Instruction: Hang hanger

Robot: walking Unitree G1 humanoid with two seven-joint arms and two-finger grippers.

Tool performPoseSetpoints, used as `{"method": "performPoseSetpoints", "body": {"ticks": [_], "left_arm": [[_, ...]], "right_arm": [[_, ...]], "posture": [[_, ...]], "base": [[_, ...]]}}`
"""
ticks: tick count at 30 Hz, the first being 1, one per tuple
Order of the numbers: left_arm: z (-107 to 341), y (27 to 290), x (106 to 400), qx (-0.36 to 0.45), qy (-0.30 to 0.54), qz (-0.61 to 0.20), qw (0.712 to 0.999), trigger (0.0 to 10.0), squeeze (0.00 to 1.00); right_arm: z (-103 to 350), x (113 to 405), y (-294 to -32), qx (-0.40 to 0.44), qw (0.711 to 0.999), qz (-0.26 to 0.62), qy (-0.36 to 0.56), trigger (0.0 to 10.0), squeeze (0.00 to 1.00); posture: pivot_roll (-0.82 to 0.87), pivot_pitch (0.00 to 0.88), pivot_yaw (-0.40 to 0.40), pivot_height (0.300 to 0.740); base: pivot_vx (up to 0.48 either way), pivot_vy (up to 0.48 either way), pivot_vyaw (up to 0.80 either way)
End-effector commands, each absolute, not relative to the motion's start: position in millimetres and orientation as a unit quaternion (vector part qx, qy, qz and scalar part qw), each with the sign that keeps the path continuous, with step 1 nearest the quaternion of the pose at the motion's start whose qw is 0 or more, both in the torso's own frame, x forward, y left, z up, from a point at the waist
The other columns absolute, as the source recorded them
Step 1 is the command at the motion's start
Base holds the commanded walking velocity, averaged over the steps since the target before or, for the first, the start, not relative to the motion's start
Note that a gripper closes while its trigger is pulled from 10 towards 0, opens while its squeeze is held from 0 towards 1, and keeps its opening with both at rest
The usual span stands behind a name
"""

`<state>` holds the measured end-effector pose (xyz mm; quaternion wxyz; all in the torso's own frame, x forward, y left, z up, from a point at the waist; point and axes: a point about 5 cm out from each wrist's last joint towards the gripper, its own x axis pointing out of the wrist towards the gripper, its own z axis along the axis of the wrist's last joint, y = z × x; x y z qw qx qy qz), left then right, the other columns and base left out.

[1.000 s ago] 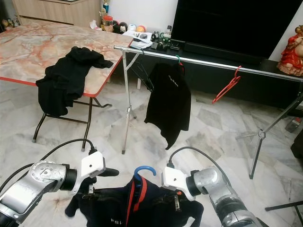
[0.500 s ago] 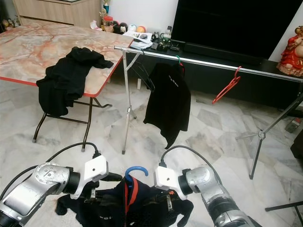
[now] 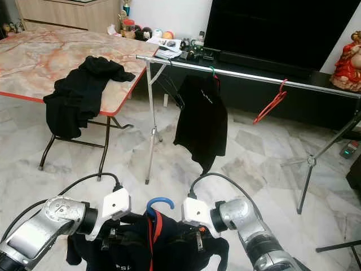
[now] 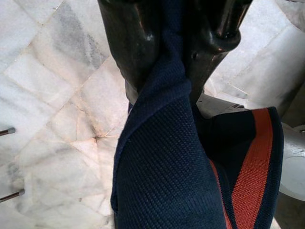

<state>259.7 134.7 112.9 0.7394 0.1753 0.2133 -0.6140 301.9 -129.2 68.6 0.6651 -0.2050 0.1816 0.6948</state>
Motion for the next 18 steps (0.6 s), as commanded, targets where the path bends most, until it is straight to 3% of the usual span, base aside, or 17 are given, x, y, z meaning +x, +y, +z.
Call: {"method": "performPoseSetpoints", "body": {"ticks": [1,2,3,4,5,9,10,11,12,18], "left_arm": [[111.3,130.8,255.8,0.177,0.217,-0.624,0.730,1.1,0.00],[111.2,130.8,255.8,0.176,0.218,-0.624,0.730,3.0,0.00],[111.1,130.7,255.8,0.175,0.218,-0.624,0.730,6.6,0.00],[111.0,130.7,255.8,0.175,0.219,-0.624,0.730,6.6,0.00],[110.9,130.7,255.7,0.173,0.220,-0.624,0.730,10.0,0.00],[110.8,130.6,255.7,0.171,0.221,-0.625,0.729,9.9,0.00],[110.9,130.2,255.6,0.169,0.220,-0.625,0.729,3.2,0.00],[110.9,130.2,255.6,0.169,0.220,-0.625,0.729,3.2,0.00],[110.7,129.9,255.6,0.166,0.220,-0.626,0.730,0.0,0.00],[110.6,129.6,255.7,0.161,0.220,-0.627,0.730,0.0,0.00]], "right_arm": [[84.7,312.2,-127.4,-0.203,0.684,0.685,0.147,0.0,0.00],[85.3,312.7,-126.7,-0.203,0.684,0.685,0.146,0.0,0.00],[86.0,313.0,-125.9,-0.202,0.685,0.685,0.144,0.0,0.00],[86.5,313.3,-125.4,-0.202,0.685,0.686,0.143,0.0,0.00],[87.4,313.7,-124.6,-0.201,0.685,0.686,0.141,0.0,0.00],[89.0,314.5,-123.3,-0.201,0.684,0.687,0.138,0.0,0.00],[90.2,315.0,-122.6,-0.199,0.685,0.688,0.135,0.0,0.00],[90.2,315.0,-122.6,-0.199,0.685,0.688,0.135,0.0,0.00],[91.5,315.5,-121.9,-0.198,0.685,0.689,0.133,0.0,0.00],[94.2,316.7,-121.1,-0.195,0.686,0.689,0.128,0.0,0.00]], "posture": [[0.13,0.000,-0.117,0.740],[0.13,0.000,-0.117,0.740],[0.13,0.000,-0.117,0.740],[0.13,0.000,-0.116,0.740],[0.13,0.002,-0.117,0.740],[0.13,0.003,-0.116,0.740],[0.12,0.005,-0.116,0.740],[0.12,0.005,-0.116,0.740],[0.12,0.008,-0.116,0.740],[0.12,0.012,-0.118,0.740]], "base": [[0.000,0.000,0.00],[0.000,0.000,0.00],[0.000,0.000,0.00],[0.000,0.000,0.00],[0.000,0.000,0.00],[0.000,0.000,0.00],[0.000,0.000,0.00],[0.000,0.000,0.00],[0.000,0.000,0.00],[0.000,0.000,0.00]]}}
